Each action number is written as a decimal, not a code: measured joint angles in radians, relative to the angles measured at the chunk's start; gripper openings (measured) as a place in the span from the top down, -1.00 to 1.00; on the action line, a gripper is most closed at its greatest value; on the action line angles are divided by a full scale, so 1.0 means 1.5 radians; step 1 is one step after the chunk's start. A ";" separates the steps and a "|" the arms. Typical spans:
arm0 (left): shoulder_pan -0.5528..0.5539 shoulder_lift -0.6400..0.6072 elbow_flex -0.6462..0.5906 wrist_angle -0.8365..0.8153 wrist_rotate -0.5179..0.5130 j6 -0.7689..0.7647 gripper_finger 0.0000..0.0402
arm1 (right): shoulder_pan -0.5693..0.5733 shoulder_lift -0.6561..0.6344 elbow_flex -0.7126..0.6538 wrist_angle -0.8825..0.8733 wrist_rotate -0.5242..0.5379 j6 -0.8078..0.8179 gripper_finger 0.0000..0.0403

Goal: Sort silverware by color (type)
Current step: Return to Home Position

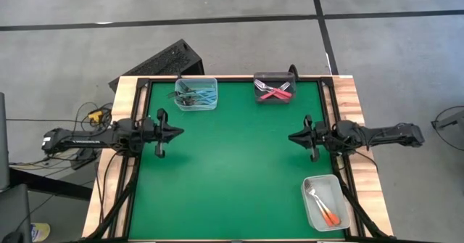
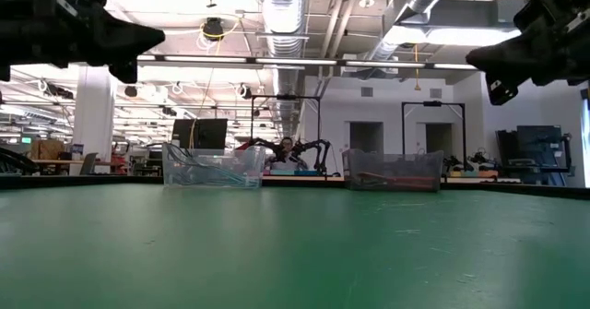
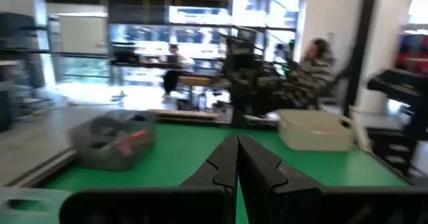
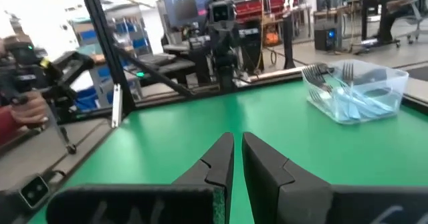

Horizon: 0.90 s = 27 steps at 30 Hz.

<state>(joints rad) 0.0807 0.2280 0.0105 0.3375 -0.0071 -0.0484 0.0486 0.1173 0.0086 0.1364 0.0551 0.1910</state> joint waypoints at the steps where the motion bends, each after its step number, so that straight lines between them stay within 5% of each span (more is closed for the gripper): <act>1: 0.000 -0.002 0.001 0.000 -0.016 -0.002 1.00 | 0.000 0.000 0.000 0.004 0.000 0.002 0.71; 10: 0.001 -0.153 0.078 -0.253 -0.046 -0.004 1.00 | 0.007 -0.058 0.060 -0.128 -0.002 -0.006 0.71; 16: -0.001 -0.134 0.069 -0.251 -0.024 -0.012 1.00 | 0.007 -0.077 0.060 -0.128 -0.002 -0.011 0.71; 20: -0.001 -0.151 0.006 -0.147 -0.013 -0.014 1.00 | 0.008 -0.073 0.049 -0.125 -0.003 -0.003 0.71; 27: -0.001 -0.139 0.000 -0.168 0.000 -0.030 1.00 | 0.022 -0.077 0.026 -0.083 -0.003 -0.003 0.71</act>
<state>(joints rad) 0.0796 0.0193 0.0101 0.0861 -0.0065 -0.0929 0.0811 0.0021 0.0471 0.0113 0.0509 0.1867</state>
